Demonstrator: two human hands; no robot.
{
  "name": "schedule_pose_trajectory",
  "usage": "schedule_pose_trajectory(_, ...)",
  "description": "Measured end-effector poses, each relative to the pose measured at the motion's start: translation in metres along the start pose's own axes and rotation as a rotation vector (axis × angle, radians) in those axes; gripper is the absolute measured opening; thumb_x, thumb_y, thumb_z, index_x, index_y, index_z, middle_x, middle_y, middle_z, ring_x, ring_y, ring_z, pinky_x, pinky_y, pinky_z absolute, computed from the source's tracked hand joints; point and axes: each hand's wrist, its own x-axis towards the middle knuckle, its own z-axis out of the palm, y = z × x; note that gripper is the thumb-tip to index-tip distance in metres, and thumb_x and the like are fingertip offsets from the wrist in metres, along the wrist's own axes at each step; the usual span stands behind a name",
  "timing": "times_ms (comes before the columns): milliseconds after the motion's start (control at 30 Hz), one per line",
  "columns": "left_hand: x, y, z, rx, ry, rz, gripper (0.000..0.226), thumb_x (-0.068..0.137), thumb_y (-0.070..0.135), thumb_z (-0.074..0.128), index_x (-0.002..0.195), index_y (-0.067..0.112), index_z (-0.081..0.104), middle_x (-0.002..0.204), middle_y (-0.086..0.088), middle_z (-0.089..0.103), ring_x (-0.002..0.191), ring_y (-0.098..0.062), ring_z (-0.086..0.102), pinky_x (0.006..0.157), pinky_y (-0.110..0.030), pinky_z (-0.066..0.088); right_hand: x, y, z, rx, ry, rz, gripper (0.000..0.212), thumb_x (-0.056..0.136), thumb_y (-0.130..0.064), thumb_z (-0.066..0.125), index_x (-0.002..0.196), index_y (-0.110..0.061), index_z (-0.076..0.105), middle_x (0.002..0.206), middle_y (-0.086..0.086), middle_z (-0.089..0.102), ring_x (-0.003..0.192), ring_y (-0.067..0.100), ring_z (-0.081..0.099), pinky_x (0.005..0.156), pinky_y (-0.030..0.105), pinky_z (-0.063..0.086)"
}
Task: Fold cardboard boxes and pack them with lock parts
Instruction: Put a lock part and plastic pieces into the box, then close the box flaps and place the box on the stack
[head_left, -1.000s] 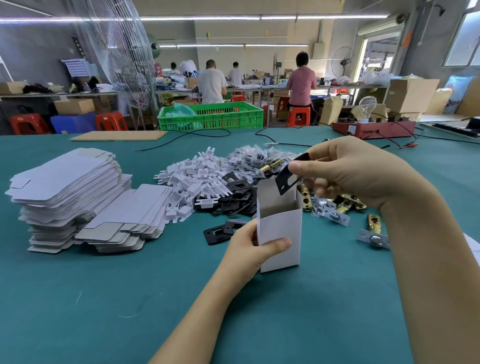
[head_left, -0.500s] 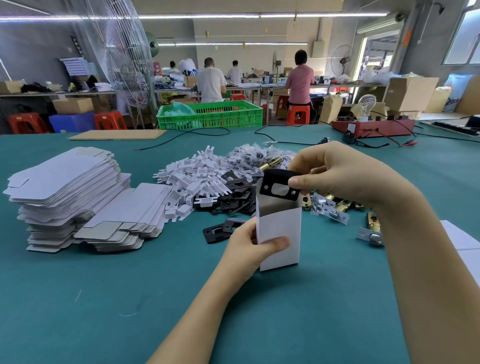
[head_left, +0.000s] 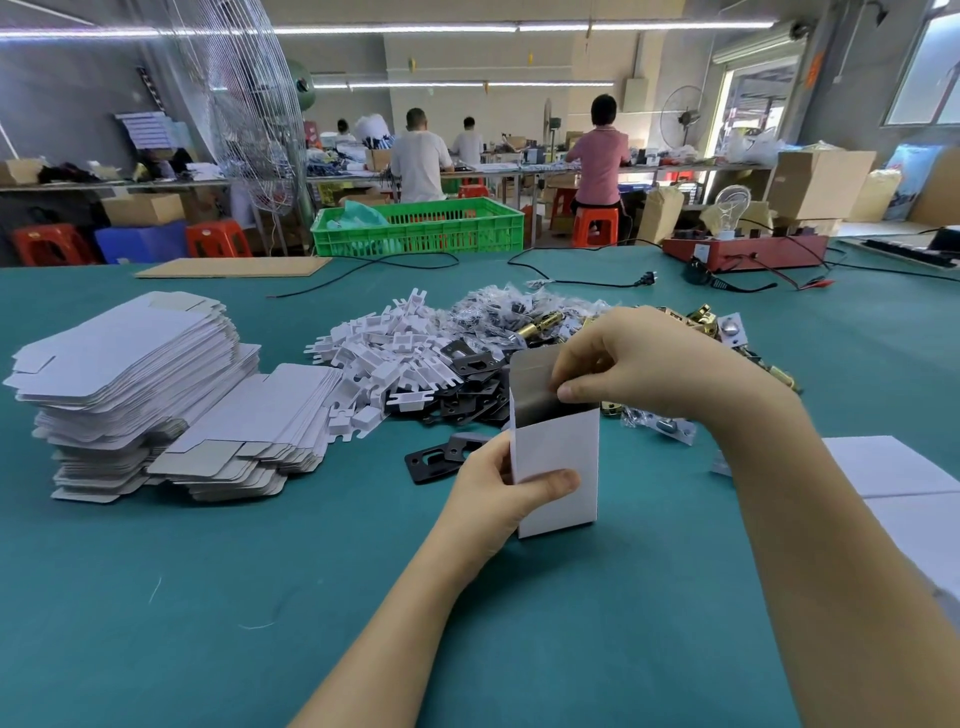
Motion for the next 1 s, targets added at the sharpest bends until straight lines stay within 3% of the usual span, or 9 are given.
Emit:
schedule_pose_trajectory(133, -0.001, 0.001, 0.001, 0.011, 0.000, 0.006, 0.035, 0.069, 0.022, 0.080, 0.097, 0.042, 0.073, 0.103, 0.006, 0.075, 0.095, -0.012, 0.070, 0.075, -0.021, 0.055, -0.003, 0.006, -0.007, 0.005, 0.018, 0.004, 0.009, 0.081, -0.023, 0.074, 0.086, -0.031, 0.073, 0.081, -0.015, 0.071, 0.069, -0.002, 0.062, 0.059, 0.010, 0.044)
schedule_pose_trajectory(233, -0.001, 0.002, 0.001, 0.012, -0.006, 0.011, 0.035, 0.070, 0.021, 0.080, 0.097, 0.043, 0.073, 0.102, 0.008, 0.075, 0.094, -0.010, 0.070, 0.074, -0.020, 0.054, -0.004, 0.010, -0.010, 0.025, 0.068, -0.008, 0.007, 0.082, -0.022, 0.073, 0.084, -0.029, 0.074, 0.077, -0.016, 0.069, 0.067, -0.010, 0.058, 0.065, 0.015, 0.045)
schedule_pose_trajectory(333, -0.001, 0.001, 0.000, 0.004, 0.005, 0.004, 0.037, 0.070, 0.020, 0.080, 0.100, 0.040, 0.072, 0.104, 0.006, 0.075, 0.097, -0.012, 0.070, 0.075, -0.021, 0.055, -0.006, 0.012, -0.012, 0.079, 0.134, 0.007, 0.005, 0.085, -0.026, 0.070, 0.083, -0.027, 0.075, 0.075, -0.011, 0.070, 0.067, -0.001, 0.061, 0.066, 0.021, 0.048)
schedule_pose_trajectory(400, 0.000, 0.000, 0.000, -0.007, 0.008, -0.002, 0.037, 0.070, 0.020, 0.080, 0.101, 0.037, 0.072, 0.105, 0.005, 0.075, 0.097, -0.013, 0.070, 0.075, -0.020, 0.054, -0.006, 0.015, -0.010, 0.142, 0.197, 0.053, 0.016, 0.088, -0.035, 0.065, 0.083, -0.022, 0.074, 0.073, -0.004, 0.070, 0.068, 0.009, 0.063, 0.065, 0.027, 0.050)
schedule_pose_trajectory(600, -0.001, 0.002, -0.001, -0.070, -0.005, -0.016, 0.034, 0.069, 0.015, 0.080, 0.098, 0.032, 0.074, 0.101, 0.003, 0.076, 0.091, -0.010, 0.071, 0.070, -0.017, 0.053, -0.004, 0.024, 0.025, 0.700, 0.297, 0.245, 0.038, 0.098, -0.041, 0.048, 0.080, -0.012, 0.065, 0.066, -0.007, 0.064, 0.059, 0.003, 0.062, 0.058, 0.019, 0.048)
schedule_pose_trajectory(733, 0.000, 0.001, 0.000, -0.034, 0.003, -0.001, 0.033, 0.067, 0.013, 0.080, 0.093, 0.032, 0.076, 0.098, 0.002, 0.077, 0.088, -0.010, 0.071, 0.070, -0.018, 0.054, -0.009, 0.030, 0.066, 0.998, 0.318, 0.350, 0.050, 0.095, -0.053, 0.044, 0.101, -0.006, 0.061, 0.088, 0.004, 0.069, 0.079, 0.019, 0.062, 0.077, 0.039, 0.053)
schedule_pose_trajectory(800, 0.001, -0.001, 0.001, -0.029, 0.014, 0.001, 0.033, 0.066, 0.014, 0.080, 0.092, 0.032, 0.075, 0.097, 0.003, 0.077, 0.088, -0.010, 0.072, 0.070, -0.019, 0.054, -0.016, 0.030, 0.085, 1.128, 0.294, 0.368, 0.049, 0.096, -0.056, 0.039, 0.108, -0.017, 0.067, 0.101, 0.003, 0.073, 0.083, 0.018, 0.067, 0.075, 0.035, 0.055)
schedule_pose_trajectory(900, 0.000, -0.002, 0.003, 0.008, 0.020, 0.005, 0.037, 0.068, 0.018, 0.079, 0.102, 0.031, 0.070, 0.101, 0.005, 0.076, 0.094, -0.011, 0.071, 0.075, -0.021, 0.056, -0.026, 0.030, 0.104, 1.192, 0.306, 0.374, 0.045, 0.094, -0.060, 0.036, 0.097, -0.036, 0.074, 0.100, -0.005, 0.075, 0.084, 0.007, 0.070, 0.062, 0.020, 0.051)
schedule_pose_trajectory(1000, -0.001, -0.002, 0.008, 0.077, 0.063, 0.042, 0.047, 0.072, 0.020, 0.077, 0.114, 0.028, 0.058, 0.108, 0.003, 0.071, 0.099, -0.008, 0.067, 0.084, -0.024, 0.055, -0.031, 0.030, 0.117, 1.242, 0.338, 0.355, 0.050, 0.080, -0.071, 0.041, 0.104, -0.038, 0.071, 0.106, -0.005, 0.073, 0.095, 0.010, 0.069, 0.072, 0.026, 0.053)
